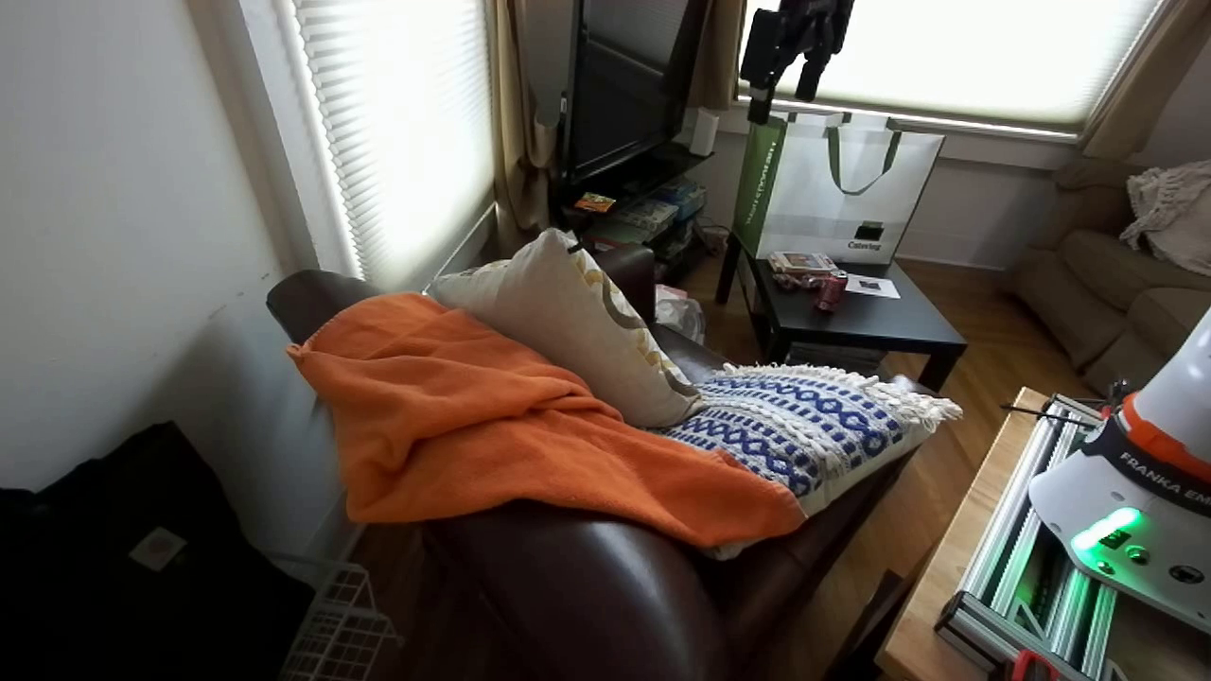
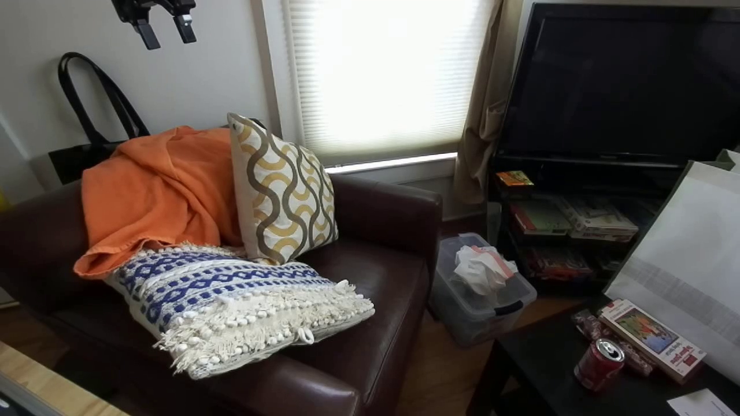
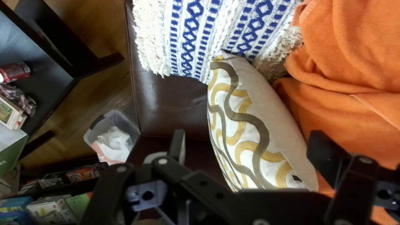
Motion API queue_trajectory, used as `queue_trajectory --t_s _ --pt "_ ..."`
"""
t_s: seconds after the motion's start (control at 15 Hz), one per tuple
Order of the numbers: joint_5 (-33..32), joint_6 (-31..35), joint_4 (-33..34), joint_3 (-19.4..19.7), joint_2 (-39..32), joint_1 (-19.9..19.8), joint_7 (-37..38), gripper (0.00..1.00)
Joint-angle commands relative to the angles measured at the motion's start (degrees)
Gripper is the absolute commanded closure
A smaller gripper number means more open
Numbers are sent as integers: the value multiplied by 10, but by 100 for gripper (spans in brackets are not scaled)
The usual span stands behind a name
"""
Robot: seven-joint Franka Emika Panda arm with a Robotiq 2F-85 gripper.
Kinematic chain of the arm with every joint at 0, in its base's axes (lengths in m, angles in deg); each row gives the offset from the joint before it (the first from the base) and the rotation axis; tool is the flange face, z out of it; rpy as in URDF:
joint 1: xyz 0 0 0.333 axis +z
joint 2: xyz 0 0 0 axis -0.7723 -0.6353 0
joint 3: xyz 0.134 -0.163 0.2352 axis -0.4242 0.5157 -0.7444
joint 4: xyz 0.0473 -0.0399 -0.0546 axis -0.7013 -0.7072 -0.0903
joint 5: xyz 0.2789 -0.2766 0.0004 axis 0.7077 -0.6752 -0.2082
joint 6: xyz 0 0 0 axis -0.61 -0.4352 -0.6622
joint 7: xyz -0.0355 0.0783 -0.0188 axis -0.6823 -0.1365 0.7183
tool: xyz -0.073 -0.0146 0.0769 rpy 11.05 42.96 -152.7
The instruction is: Pick up the orange towel and use it to cover the pillow with brown curved stripes
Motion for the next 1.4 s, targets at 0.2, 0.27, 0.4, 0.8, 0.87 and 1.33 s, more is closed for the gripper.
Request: queue_trajectory --t_s 0.2,0.27,0.4,0.8,0.87,1.33 --pt "53 170 74 -17 -150 69 48 0" --pt "61 189 88 -16 -176 80 29 0" --pt "90 202 127 -15 -236 102 -24 0" --pt "98 198 147 0 -284 133 -50 0" --pt "98 198 148 1 -283 133 -50 0" --pt "125 245 166 -23 -363 152 -178 0"
